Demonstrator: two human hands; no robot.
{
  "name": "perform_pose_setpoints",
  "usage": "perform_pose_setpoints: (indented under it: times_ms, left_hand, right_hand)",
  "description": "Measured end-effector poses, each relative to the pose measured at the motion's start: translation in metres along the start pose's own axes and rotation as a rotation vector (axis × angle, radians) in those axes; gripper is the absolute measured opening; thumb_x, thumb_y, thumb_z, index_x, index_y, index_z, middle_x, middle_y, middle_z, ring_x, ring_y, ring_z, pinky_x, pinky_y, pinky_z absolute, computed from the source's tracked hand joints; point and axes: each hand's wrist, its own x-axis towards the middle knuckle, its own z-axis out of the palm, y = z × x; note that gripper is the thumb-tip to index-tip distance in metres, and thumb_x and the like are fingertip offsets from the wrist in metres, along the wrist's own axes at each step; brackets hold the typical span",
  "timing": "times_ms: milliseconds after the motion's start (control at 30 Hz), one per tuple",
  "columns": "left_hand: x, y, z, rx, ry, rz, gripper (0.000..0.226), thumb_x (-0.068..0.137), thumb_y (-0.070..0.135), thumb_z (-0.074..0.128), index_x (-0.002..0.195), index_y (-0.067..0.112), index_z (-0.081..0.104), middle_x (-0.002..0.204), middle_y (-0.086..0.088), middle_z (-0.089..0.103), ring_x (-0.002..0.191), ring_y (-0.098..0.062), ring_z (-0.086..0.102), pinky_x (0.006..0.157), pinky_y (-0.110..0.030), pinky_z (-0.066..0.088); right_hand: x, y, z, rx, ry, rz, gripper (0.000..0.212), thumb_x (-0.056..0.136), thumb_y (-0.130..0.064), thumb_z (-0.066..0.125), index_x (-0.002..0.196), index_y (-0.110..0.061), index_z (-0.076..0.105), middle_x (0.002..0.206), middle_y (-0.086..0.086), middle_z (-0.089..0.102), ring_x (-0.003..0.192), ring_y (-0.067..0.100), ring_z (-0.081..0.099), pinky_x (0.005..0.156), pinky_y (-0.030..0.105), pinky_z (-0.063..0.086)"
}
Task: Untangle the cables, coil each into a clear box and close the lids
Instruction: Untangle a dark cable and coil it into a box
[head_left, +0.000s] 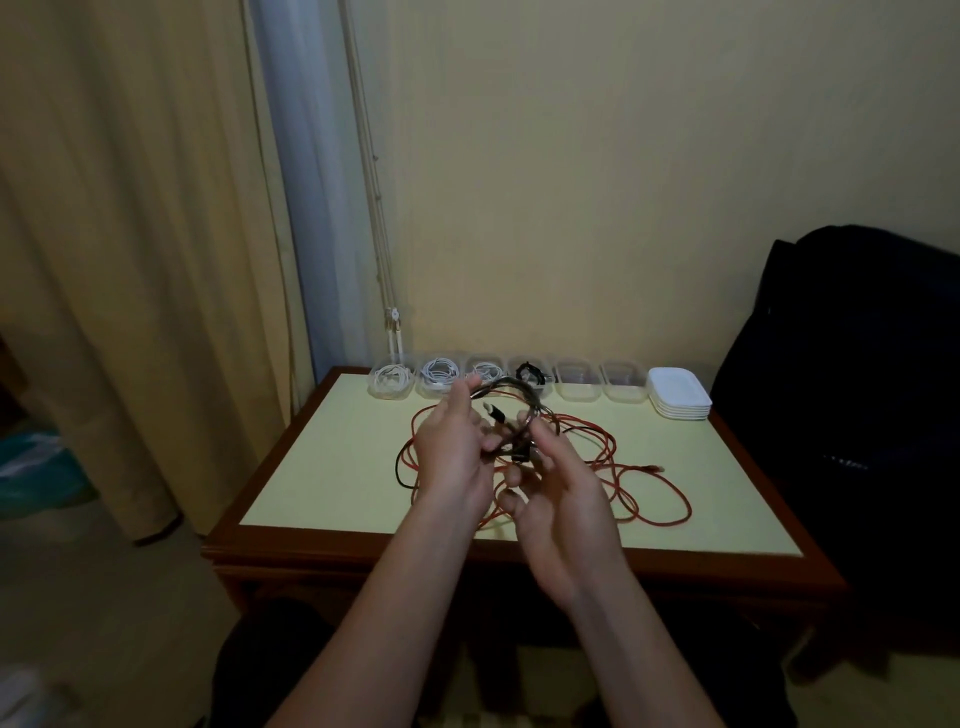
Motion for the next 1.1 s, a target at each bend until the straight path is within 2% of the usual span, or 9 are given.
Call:
perform_pose_setpoints:
  times_ms: [67,200,267,367,500,633,800,933,1100]
  left_hand:
    - [-0.004,-0.008,0.000,0.128,0.013,-0.012,0.025,0.105,0.029,0.050,0.107,0.011,0.068,0.049,0.003,0.028,0.039,-0.012,0.032,0.035,-0.017,0.029]
    - [0.001,-0.016,-0.008,0.071,-0.089,-0.233,0.012,0.101,0.012,0.054,0.094,0.005,0.062,0.049,0.005,0.028,0.037,-0.006,0.027,0.035,-0.019,0.030]
    - [0.006,-0.014,-0.015,0.153,-0.180,-0.345,0.011,0.100,0.016,0.056,0.091,0.009,0.058,0.052,0.004,0.031,0.037,-0.006,0.027,0.035,-0.018,0.030]
    - [0.009,-0.008,-0.021,0.330,-0.327,-0.407,0.018,0.100,0.026,0.057,0.101,0.009,0.065,0.053,0.007,0.019,0.037,-0.004,0.017,0.034,-0.016,0.018]
    - [0.011,-0.011,-0.020,0.233,-0.344,-0.375,0.027,0.102,0.027,0.051,0.108,0.005,0.067,0.051,0.008,0.015,0.034,-0.001,0.014,0.031,-0.015,0.010]
    - [0.014,-0.009,-0.019,0.144,-0.297,-0.276,0.025,0.101,0.025,0.053,0.107,0.004,0.066,0.047,0.009,0.017,0.032,-0.001,0.015,0.029,-0.015,0.011]
    - [0.012,-0.006,-0.017,0.103,-0.287,-0.236,0.026,0.101,0.026,0.054,0.108,0.005,0.068,0.049,0.009,0.017,0.034,-0.001,0.015,0.029,-0.016,0.012]
    - [0.009,-0.006,-0.012,0.092,-0.276,-0.219,0.024,0.102,0.025,0.054,0.106,0.006,0.068,0.048,0.009,0.016,0.033,-0.001,0.014,0.029,-0.015,0.011]
    - [0.006,-0.009,-0.009,0.119,-0.269,-0.186,0.022,0.101,0.024,0.056,0.103,0.006,0.068,0.048,0.009,0.015,0.034,-0.001,0.013,0.030,-0.016,0.011]
  right_hand:
    - [0.004,-0.001,0.001,-0.007,0.055,0.050,0.029,0.094,-0.032,0.065,0.116,-0.013,0.068,0.097,0.004,0.066,0.079,0.015,0.055,0.076,0.036,0.038]
    - [0.013,-0.015,-0.014,-0.098,0.207,0.165,0.008,0.094,-0.018,0.067,0.092,-0.014,0.061,0.062,-0.002,0.049,0.048,0.008,0.041,0.050,0.026,0.028]
    - [0.013,-0.022,-0.028,-0.164,0.204,0.233,0.014,0.093,-0.004,0.062,0.087,-0.014,0.054,0.059,-0.003,0.045,0.041,0.007,0.035,0.045,0.024,0.025]
    - [0.010,-0.026,-0.041,-0.219,0.146,0.323,0.015,0.093,0.002,0.060,0.103,-0.009,0.058,0.070,0.002,0.048,0.047,0.009,0.033,0.044,0.024,0.034]
    - [0.010,-0.023,-0.048,-0.397,0.076,0.246,0.022,0.095,-0.001,0.064,0.116,-0.002,0.062,0.078,0.004,0.055,0.057,0.009,0.048,0.055,0.025,0.048]
    - [0.011,-0.026,-0.050,-0.560,0.044,0.135,0.019,0.090,0.008,0.065,0.107,0.000,0.069,0.068,0.005,0.056,0.054,0.013,0.050,0.060,0.029,0.049]
    - [0.012,-0.019,-0.038,-0.389,0.094,0.127,0.020,0.093,0.005,0.059,0.107,0.001,0.071,0.075,0.008,0.060,0.057,0.014,0.053,0.061,0.031,0.053]
    - [0.010,-0.016,-0.030,-0.249,0.073,0.105,0.014,0.096,-0.006,0.059,0.103,-0.007,0.071,0.077,0.005,0.060,0.057,0.013,0.048,0.057,0.029,0.042]
    - [0.009,-0.011,-0.029,-0.284,0.033,0.049,0.012,0.096,-0.012,0.066,0.107,-0.015,0.064,0.073,-0.001,0.057,0.053,0.008,0.042,0.052,0.024,0.039]
